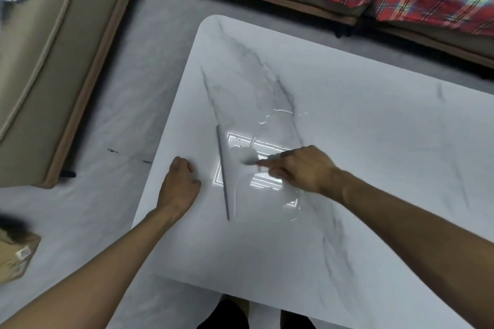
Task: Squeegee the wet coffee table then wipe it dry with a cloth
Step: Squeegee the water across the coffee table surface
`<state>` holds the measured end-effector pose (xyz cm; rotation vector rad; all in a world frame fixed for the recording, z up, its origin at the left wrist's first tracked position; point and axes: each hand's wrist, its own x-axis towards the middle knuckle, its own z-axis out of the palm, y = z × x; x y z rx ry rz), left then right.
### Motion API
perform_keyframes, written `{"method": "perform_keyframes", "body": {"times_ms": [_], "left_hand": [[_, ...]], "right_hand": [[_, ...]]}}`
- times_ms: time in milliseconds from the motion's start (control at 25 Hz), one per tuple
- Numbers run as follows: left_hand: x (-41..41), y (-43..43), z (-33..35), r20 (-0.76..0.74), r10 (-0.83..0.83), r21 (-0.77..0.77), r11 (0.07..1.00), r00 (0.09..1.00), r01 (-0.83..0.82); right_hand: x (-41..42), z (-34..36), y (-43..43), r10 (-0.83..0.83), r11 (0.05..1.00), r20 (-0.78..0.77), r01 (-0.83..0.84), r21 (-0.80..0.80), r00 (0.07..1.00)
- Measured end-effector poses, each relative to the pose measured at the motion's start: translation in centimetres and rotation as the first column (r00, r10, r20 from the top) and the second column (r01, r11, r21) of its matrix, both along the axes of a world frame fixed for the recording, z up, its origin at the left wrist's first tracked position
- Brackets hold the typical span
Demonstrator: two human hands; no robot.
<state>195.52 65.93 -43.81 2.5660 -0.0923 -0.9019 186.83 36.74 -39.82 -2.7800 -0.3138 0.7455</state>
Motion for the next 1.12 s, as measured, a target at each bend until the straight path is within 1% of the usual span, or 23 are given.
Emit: {"method": "perform_keyframes", "body": {"times_ms": [120,240,320,400,440,520,640,720,760,880,1000,1120], "left_hand": [[0.3,-2.6,0.0,0.035,-0.058,-0.051,0.997,0.998,0.06],[1.0,-5.9,0.1,0.049,-0.056,-0.108,0.992,0.997,0.061],[1.3,-7.9,-0.3,0.051,-0.128,-0.125,0.983,0.99,0.133],[1.6,-9.3,-1.3,0.007,-0.203,-0.092,0.975,0.979,0.202],[1.7,-9.8,-1.9,-0.051,-0.227,-0.057,0.973,0.972,0.224],[2.1,-10.4,-2.6,-0.153,-0.259,0.005,0.965,0.953,0.263],[2.4,-10.7,-3.0,-0.211,-0.279,0.035,0.956,0.937,0.292],[2.6,-10.9,-2.8,-0.233,-0.292,0.049,0.949,0.928,0.311],[2.6,-11.0,-2.6,-0.243,-0.292,0.053,0.948,0.925,0.313],[2.6,-11.2,-2.3,-0.261,-0.28,0.046,0.952,0.924,0.302],[2.7,-11.3,-2.1,-0.274,-0.284,0.042,0.951,0.919,0.307],[2.8,-11.5,-1.8,-0.293,-0.285,0.04,0.95,0.913,0.309]], "right_hand": [[-2.3,1.8,-5.3,-0.213,0.975,-0.031,0.21,-0.067,0.977],[-5.7,3.7,-9.0,-0.347,0.924,-0.043,0.334,-0.185,0.937],[-6.8,5.0,-10.2,-0.443,0.879,-0.044,0.424,-0.219,0.895],[-5.3,5.8,-10.7,-0.574,0.812,-0.032,0.563,-0.156,0.819],[-3.7,5.8,-10.8,-0.626,0.777,-0.015,0.622,-0.1,0.779],[1.0,4.8,-10.1,-0.685,0.728,0.002,0.685,-0.002,0.728],[8.5,2.3,-8.1,-0.724,0.687,0.002,0.72,0.096,0.69],[11.1,0.9,-6.9,-0.74,0.666,-0.009,0.735,0.125,0.672],[11.2,0.3,-6.4,-0.737,0.671,-0.012,0.733,0.113,0.676],[7.8,0.0,-6.3,-0.689,0.725,0.007,0.688,0.034,0.725],[1.2,1.6,-7.5,-0.661,0.75,-0.027,0.66,-0.045,0.75],[-5.3,4.8,-9.0,-0.635,0.766,-0.095,0.609,-0.207,0.766]]}}
